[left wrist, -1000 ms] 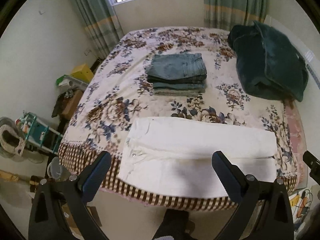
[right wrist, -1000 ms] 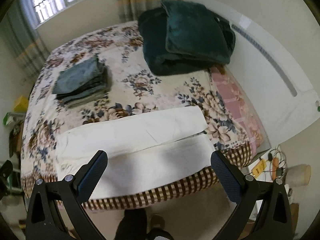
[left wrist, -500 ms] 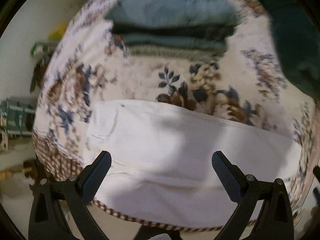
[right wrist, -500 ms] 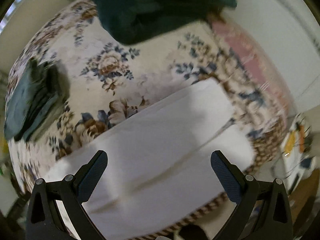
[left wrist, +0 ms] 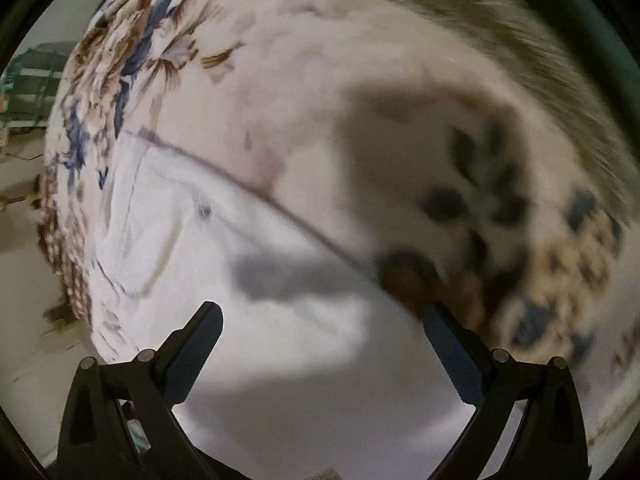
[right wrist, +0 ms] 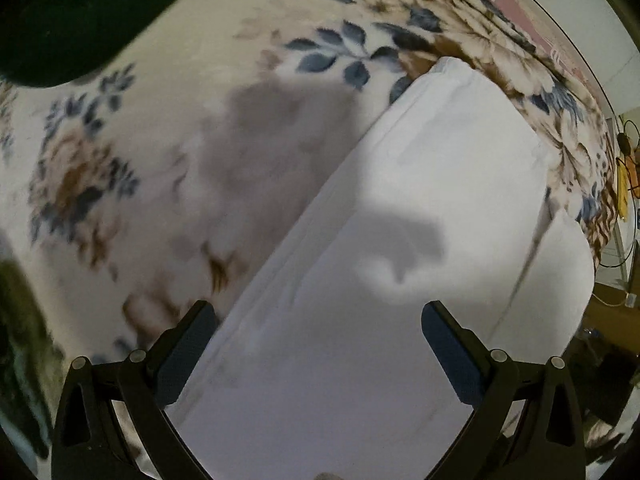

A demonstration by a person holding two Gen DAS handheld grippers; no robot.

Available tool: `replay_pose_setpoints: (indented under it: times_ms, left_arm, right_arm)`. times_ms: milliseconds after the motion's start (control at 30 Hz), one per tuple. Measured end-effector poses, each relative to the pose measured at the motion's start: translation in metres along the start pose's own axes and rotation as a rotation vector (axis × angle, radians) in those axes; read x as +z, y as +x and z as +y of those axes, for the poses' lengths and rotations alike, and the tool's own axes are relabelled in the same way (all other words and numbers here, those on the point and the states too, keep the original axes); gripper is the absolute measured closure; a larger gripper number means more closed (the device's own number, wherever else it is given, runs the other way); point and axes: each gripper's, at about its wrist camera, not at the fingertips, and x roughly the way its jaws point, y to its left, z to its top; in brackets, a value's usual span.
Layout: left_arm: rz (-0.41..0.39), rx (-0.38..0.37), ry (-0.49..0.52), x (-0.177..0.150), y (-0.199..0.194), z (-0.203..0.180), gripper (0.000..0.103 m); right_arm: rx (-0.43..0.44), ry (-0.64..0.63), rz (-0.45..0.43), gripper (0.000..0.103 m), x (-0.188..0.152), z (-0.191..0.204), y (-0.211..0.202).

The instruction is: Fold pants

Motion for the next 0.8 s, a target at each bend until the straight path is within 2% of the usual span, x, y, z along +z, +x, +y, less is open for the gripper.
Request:
replay_pose_setpoints:
  times_ms: [67, 200, 267, 300, 333, 367, 400, 467, 500, 567, 600, 667, 800]
  left_arm:
    - [0.008, 0.031, -0.031, 0.007, 0.009, 0.002, 0.0]
    - [0.009, 0.043, -0.069, 0.013, 0.02, 0.005, 0.001]
    - [-0.026, 0.028, -0.077, 0.01, 0.015, 0.008, 0.013]
    - [-0.047, 0.018, -0.078, 0.008, 0.011, 0.008, 0.036]
    - [-0.08, 0.007, -0.081, 0.005, 0.005, 0.011, 0.063]
    - [-0.096, 0.006, -0.087, 0.001, 0.0, 0.015, 0.075]
    - [-0.117, -0.011, -0.095, -0.004, -0.004, 0.021, 0.094]
    - [-0.142, -0.061, -0.096, -0.01, -0.009, 0.031, 0.097]
    - [-0.159, -0.079, -0.092, -0.015, -0.012, 0.036, 0.099]
    - [-0.196, -0.104, -0.077, -0.029, -0.021, 0.047, 0.1]
    - [-0.22, -0.112, -0.065, -0.038, -0.028, 0.052, 0.101]
    - [-0.263, -0.131, -0.053, -0.054, -0.043, 0.06, 0.101]
    - [-0.327, -0.191, -0.067, -0.085, -0.079, 0.089, 0.102]
  right_arm:
    - [-0.026, 0.009, 0.006, 0.0, 0.006, 0.009, 0.015]
    - [-0.059, 0.035, 0.02, 0.0, 0.011, 0.024, 0.038]
    - [-0.069, 0.04, 0.03, 0.0, 0.011, 0.029, 0.044]
    - [-0.071, 0.044, 0.029, 0.0, 0.009, 0.03, 0.044]
    - [-0.067, 0.048, 0.027, 0.004, 0.008, 0.031, 0.044]
    - [-0.06, 0.047, 0.026, 0.012, 0.005, 0.031, 0.043]
    - [-0.058, 0.045, 0.026, 0.017, 0.003, 0.032, 0.042]
    - [-0.049, 0.036, 0.026, 0.044, -0.003, 0.03, 0.04]
    - [-0.037, 0.029, 0.028, 0.052, -0.005, 0.029, 0.04]
    - [0.002, 0.011, 0.042, 0.086, -0.012, 0.024, 0.042]
    - [0.031, 0.01, 0.047, 0.093, -0.017, 0.022, 0.04]
    - [0.063, -0.003, 0.036, 0.098, -0.024, 0.016, 0.035]
    - [0.122, -0.057, -0.01, 0.099, -0.047, 0.01, 0.007]
